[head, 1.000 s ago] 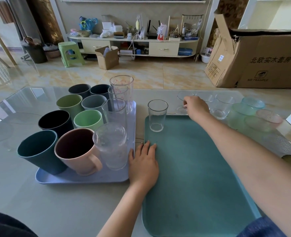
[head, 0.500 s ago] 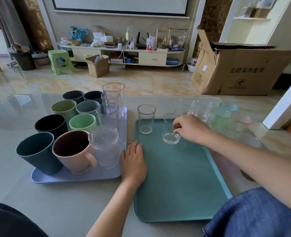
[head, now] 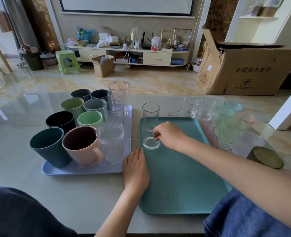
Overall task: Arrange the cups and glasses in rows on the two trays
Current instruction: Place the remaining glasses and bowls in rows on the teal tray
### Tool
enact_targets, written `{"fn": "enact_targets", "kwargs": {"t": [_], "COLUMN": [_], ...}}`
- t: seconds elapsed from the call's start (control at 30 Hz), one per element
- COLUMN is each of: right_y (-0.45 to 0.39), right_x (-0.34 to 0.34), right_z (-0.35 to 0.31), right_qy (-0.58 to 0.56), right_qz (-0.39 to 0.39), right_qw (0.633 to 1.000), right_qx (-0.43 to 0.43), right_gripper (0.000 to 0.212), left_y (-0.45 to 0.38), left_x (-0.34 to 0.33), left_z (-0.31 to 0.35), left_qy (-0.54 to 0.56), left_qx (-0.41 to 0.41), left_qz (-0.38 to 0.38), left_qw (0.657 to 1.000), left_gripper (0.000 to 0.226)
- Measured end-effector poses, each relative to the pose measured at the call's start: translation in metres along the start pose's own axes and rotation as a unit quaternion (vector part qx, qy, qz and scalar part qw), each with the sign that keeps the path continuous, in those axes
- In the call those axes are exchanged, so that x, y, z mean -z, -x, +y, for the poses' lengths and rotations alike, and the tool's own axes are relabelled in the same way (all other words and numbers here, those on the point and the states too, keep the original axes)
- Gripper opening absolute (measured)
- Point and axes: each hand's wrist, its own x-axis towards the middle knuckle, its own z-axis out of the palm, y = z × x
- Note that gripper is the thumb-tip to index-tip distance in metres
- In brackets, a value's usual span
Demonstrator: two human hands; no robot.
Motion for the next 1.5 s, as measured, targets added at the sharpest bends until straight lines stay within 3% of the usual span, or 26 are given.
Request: {"fn": "enact_targets", "kwargs": {"t": [0.23, 0.4, 0.47, 0.53, 0.7, 0.83, 1.0, 1.17, 1.4, 1.5], "right_y": [-0.006, -0.004, 0.0, -0.001, -0.027, -0.058, -0.091, -0.102, -0.089, -0.071], "right_x": [-0.004, 0.009, 0.023, 0.039, 0.06, 0.06, 0.045, 0.03, 0.025, 0.037], "right_z": [0.0, 0.0, 0.004, 0.012, 0.073, 0.119, 0.144, 0.144, 0.136, 0.124], "right_qy": [0.001, 0.023, 0.015, -0.003, 0.056, 0.125, 0.115, 0.069, 0.081, 0.104], "right_qz": [0.021, -0.023, -0.002, 0.049, 0.144, 0.094, 0.038, 0.105, 0.201, 0.187], "right_qw": [1.0, 0.999, 0.999, 0.998, 0.984, 0.973, 0.971, 0.965, 0.96, 0.965], "right_qx": [0.006, 0.021, 0.032, 0.033, -0.084, -0.172, -0.206, -0.231, -0.175, -0.15], "right_gripper": [0.021, 0.025, 0.033, 0.028, 0.023, 0.043, 0.037, 0.023, 0.018, 0.016], "left_y": [-0.002, -0.002, -0.002, -0.004, -0.011, -0.017, -0.023, -0.028, -0.029, -0.025], "left_x": [0.002, 0.003, 0.003, 0.004, 0.004, 0.0, -0.01, -0.016, -0.016, -0.011], "left_z": [0.003, 0.005, 0.006, 0.007, 0.009, 0.008, 0.006, 0.001, 0.002, 0.005], "left_qy": [-0.014, -0.015, -0.015, -0.022, -0.032, -0.041, -0.041, -0.075, -0.083, -0.06], "left_qx": [0.007, 0.009, 0.013, 0.018, 0.019, 0.008, 0.002, -0.02, -0.002, 0.017], "left_qz": [-0.004, -0.004, -0.003, -0.006, -0.009, -0.012, 0.042, 0.035, 0.027, 0.008], "left_qw": [1.0, 1.0, 1.0, 1.0, 0.999, 0.999, 0.998, 0.996, 0.996, 0.998], "left_gripper": [0.06, 0.06, 0.06, 0.059, 0.058, 0.06, 0.059, 0.048, 0.058, 0.059]}}
